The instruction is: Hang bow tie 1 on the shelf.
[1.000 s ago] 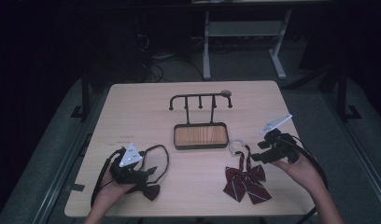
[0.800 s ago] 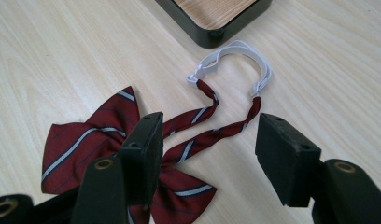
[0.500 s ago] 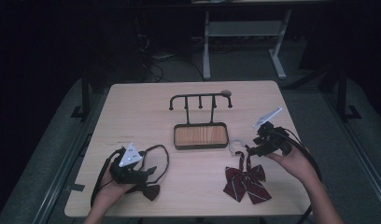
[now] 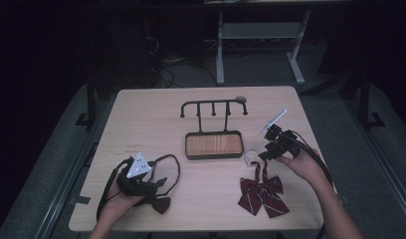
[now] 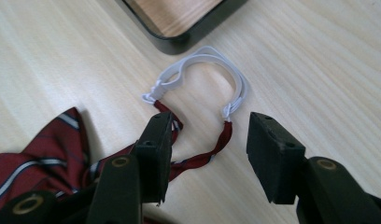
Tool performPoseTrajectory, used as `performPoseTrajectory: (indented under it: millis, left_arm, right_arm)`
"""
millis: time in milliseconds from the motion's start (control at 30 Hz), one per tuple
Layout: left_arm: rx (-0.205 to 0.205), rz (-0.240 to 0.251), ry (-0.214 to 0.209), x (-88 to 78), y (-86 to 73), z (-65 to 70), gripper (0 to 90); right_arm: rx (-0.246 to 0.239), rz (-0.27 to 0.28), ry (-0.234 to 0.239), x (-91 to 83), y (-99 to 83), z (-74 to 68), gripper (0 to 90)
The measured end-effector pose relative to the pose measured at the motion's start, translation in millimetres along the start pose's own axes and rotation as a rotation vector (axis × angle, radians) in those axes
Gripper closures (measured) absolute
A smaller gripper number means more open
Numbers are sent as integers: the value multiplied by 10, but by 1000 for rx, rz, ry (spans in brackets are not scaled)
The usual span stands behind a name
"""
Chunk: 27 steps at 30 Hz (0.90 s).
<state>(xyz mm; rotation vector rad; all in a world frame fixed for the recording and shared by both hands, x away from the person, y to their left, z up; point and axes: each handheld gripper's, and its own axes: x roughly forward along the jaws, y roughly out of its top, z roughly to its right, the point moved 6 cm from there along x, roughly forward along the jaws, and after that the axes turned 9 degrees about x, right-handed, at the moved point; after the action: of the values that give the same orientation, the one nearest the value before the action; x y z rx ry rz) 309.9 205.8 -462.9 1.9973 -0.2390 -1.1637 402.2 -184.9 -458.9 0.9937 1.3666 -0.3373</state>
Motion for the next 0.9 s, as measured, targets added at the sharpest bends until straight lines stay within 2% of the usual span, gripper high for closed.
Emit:
performPoseTrajectory:
  millis: [333,900]
  left_arm:
    - [2,-4,-3,3,-2,5,300]
    - [6,-7,-5,0,2,6,300]
  right_arm:
    - [20,-53,-17,150,39,94,570]
    - [29,-135,-41,343,42,129,642]
